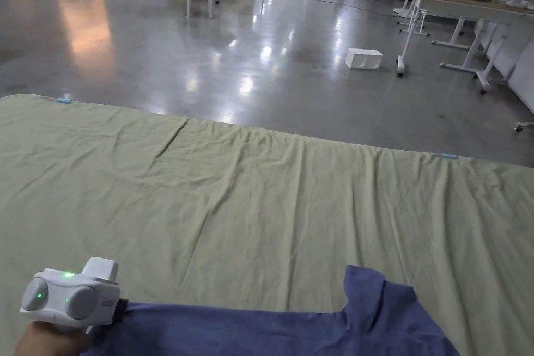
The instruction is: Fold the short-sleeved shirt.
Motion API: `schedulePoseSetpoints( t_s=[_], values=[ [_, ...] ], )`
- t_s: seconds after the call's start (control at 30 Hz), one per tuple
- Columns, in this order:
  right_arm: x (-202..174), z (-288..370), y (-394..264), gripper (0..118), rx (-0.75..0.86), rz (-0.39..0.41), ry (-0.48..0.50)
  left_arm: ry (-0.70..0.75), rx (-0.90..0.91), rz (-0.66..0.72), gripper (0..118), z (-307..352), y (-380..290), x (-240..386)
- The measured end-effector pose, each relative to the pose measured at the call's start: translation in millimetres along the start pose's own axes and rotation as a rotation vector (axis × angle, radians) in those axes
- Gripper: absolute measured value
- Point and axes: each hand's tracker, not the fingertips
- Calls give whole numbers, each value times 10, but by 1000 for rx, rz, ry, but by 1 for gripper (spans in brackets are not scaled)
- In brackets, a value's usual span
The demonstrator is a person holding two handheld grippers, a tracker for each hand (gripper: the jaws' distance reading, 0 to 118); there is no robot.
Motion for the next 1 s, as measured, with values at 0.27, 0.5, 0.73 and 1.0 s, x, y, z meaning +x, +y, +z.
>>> schedulePoseSetpoints(
  t_s=[0.27,0.5,0.73,1.0],
  values=[
    [316,-395,277,0,-47,-53,-4,-36,88,90,5,283,-9,-76],
    [674,-1477,568,46,-306,-94,35,-12,157,59,5,528,-65,-28],
    [706,-2367,449,84,-582,-50,144,-14,176,54,5,624,-62,-3],
    [554,-2602,229,56,-663,-40,119,5,161,48,5,599,-77,-34]
  ],
)
